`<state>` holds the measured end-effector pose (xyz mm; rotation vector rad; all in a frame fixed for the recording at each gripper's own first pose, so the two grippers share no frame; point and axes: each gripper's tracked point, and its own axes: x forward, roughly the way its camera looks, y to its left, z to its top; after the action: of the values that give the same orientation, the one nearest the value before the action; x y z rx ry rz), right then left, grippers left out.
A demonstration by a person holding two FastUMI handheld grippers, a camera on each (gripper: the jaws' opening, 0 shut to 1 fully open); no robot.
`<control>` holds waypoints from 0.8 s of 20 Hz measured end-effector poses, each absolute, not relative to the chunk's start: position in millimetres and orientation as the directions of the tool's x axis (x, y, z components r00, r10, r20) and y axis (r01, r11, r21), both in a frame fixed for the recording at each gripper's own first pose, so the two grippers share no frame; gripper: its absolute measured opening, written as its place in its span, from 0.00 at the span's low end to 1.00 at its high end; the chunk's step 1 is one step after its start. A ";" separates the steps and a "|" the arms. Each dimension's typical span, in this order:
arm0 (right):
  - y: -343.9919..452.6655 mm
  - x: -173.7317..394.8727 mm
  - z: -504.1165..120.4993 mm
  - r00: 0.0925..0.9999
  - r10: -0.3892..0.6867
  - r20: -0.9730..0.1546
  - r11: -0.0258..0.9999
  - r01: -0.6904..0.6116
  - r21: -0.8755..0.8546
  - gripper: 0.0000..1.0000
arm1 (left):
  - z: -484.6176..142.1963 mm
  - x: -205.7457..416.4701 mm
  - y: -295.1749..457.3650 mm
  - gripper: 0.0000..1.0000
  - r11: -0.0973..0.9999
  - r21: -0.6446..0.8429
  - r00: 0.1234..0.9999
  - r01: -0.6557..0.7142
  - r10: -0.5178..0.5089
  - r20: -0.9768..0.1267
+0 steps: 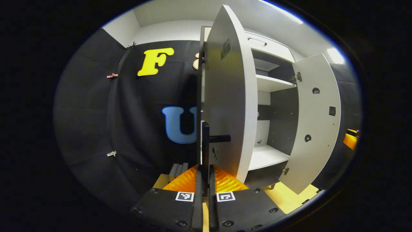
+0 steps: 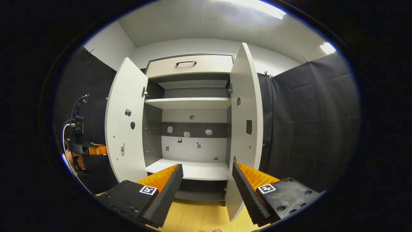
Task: Open the right door of the double-door shoe cabinet with the right hand, and open the left door with the left hand.
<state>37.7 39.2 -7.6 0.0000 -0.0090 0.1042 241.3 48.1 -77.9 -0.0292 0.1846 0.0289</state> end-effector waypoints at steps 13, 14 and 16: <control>50.3 36.1 -3.9 0.991 0.131 0.005 0.991 -0.131 -0.012 0.97 | -80.1 222.2 72.0 0.11 0.997 -0.044 0.981 -0.069 0.060 -0.186; 49.5 36.7 -4.5 0.991 0.131 0.003 0.991 -0.131 -0.006 0.97 | -78.0 221.9 72.2 0.13 0.996 -0.045 0.981 -0.073 0.063 -0.182; 46.9 38.1 -4.7 0.992 0.128 -0.001 0.992 -0.128 -0.002 0.97 | -73.3 221.4 74.6 0.16 0.996 -0.040 0.983 -0.086 0.078 -0.168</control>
<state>38.1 46.9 -4.7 -0.0017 0.0004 0.1288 221.4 74.6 -73.3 -0.0470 0.1676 0.0821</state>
